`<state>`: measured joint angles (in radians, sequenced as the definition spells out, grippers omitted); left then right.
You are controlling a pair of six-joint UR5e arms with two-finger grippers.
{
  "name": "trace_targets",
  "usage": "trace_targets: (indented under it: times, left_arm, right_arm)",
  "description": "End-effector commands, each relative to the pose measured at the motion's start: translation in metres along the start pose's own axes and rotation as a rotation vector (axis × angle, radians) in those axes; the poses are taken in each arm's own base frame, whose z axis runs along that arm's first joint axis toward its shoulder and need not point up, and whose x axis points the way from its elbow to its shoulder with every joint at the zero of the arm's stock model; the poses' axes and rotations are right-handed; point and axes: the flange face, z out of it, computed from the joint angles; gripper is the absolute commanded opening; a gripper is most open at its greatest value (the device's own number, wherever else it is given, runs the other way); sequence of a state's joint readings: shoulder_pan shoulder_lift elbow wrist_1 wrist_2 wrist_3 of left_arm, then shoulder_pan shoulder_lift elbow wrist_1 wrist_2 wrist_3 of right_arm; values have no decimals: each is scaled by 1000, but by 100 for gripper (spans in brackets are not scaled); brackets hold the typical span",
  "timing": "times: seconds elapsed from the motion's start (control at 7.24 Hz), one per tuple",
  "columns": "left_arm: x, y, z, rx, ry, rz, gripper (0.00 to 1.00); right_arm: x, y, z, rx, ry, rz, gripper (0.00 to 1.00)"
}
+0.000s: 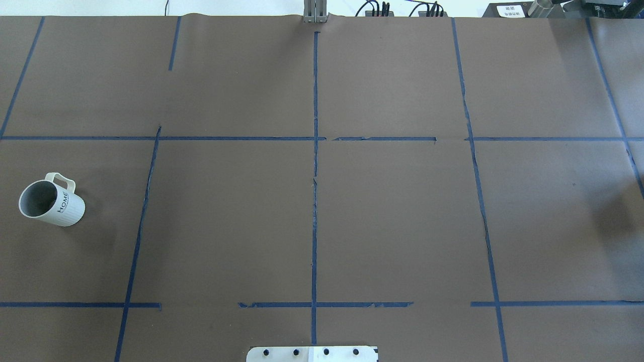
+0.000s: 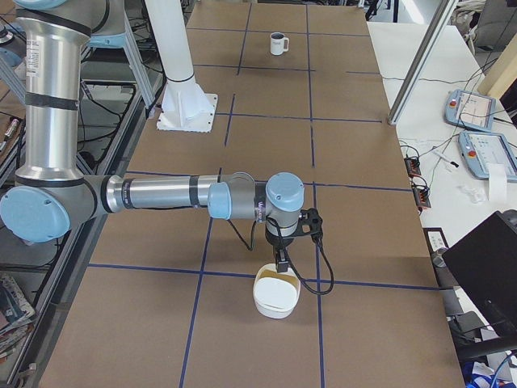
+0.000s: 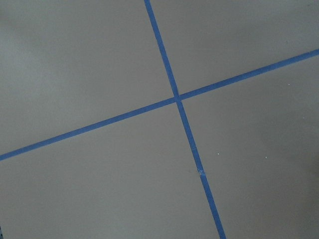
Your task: Left arm hands cup to right arm to dump lemon
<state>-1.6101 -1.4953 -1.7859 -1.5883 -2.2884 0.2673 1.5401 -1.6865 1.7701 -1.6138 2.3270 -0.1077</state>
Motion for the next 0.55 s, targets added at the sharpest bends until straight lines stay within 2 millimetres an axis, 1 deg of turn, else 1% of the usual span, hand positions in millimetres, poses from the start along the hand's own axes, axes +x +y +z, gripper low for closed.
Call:
trace_targets:
  times: [0.0,0.14,0.28,0.41]
  left_arm:
    - [6,-3,-4,26,9,19,100]
    - [17,-6,10,12,79,-45,100]
    - [43,-18,30,-10,105,-100,100]
    - [63,-27,45,6,117,-125,100]
  right_arm:
    - [-2,-2,-1,3,0,-1,100]
    - [-1,-2,0,1,-1,-1,100]
    - [0,-1,1,-1,-2,1,100]
    - [0,-1,1,-1,-2,1,100]
